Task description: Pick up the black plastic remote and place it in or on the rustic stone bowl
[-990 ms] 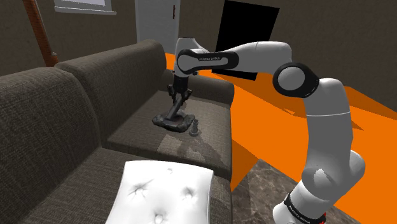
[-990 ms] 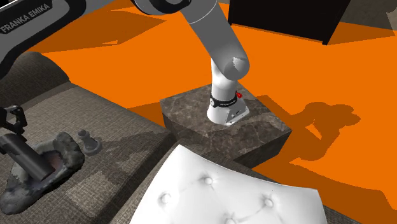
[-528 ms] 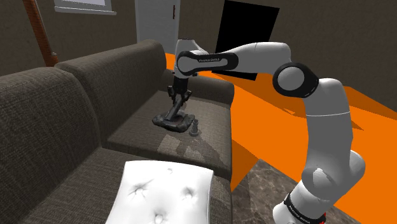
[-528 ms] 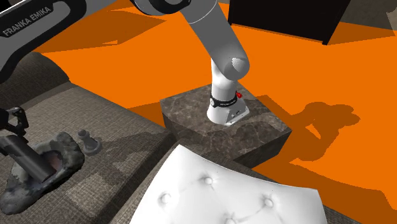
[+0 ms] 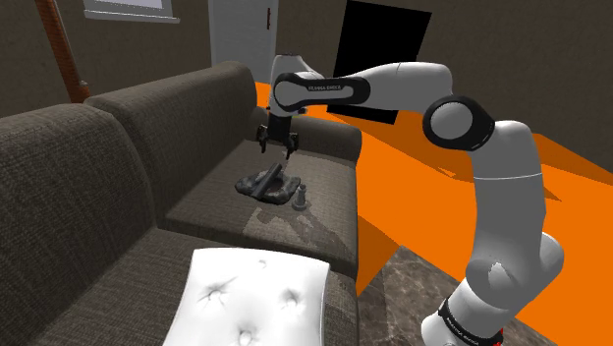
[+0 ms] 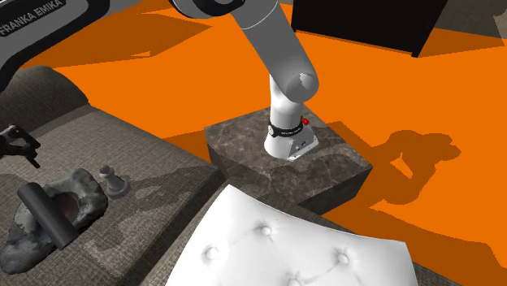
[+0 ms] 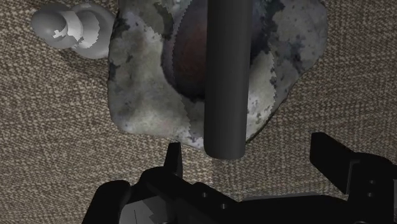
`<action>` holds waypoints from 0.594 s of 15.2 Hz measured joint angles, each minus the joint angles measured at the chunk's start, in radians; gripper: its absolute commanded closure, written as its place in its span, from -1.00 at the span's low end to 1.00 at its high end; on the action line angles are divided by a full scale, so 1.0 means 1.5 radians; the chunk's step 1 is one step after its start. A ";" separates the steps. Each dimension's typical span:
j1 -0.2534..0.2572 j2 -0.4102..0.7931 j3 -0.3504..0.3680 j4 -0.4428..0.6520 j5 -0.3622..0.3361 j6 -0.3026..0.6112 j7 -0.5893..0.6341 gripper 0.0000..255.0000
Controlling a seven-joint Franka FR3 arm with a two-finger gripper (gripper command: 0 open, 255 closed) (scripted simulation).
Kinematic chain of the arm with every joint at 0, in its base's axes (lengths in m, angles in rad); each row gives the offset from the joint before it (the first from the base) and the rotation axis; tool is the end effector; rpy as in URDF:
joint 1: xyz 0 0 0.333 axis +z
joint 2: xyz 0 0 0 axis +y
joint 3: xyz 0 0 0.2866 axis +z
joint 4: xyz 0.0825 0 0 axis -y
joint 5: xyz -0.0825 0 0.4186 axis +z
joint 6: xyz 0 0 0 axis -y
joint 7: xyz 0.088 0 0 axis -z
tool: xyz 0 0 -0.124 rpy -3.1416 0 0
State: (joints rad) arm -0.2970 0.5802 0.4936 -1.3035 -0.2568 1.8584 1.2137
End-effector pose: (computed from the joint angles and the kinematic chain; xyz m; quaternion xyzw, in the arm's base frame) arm 0.7323 0.0531 0.3872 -0.8716 0.4897 -0.0109 0.0184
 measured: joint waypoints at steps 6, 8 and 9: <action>0.006 -0.003 0.002 0.053 0.004 -0.054 -0.006 -1.00; 0.006 -0.003 0.002 0.054 0.004 -0.056 -0.006 -1.00; 0.006 -0.003 0.002 0.054 0.004 -0.056 -0.006 -1.00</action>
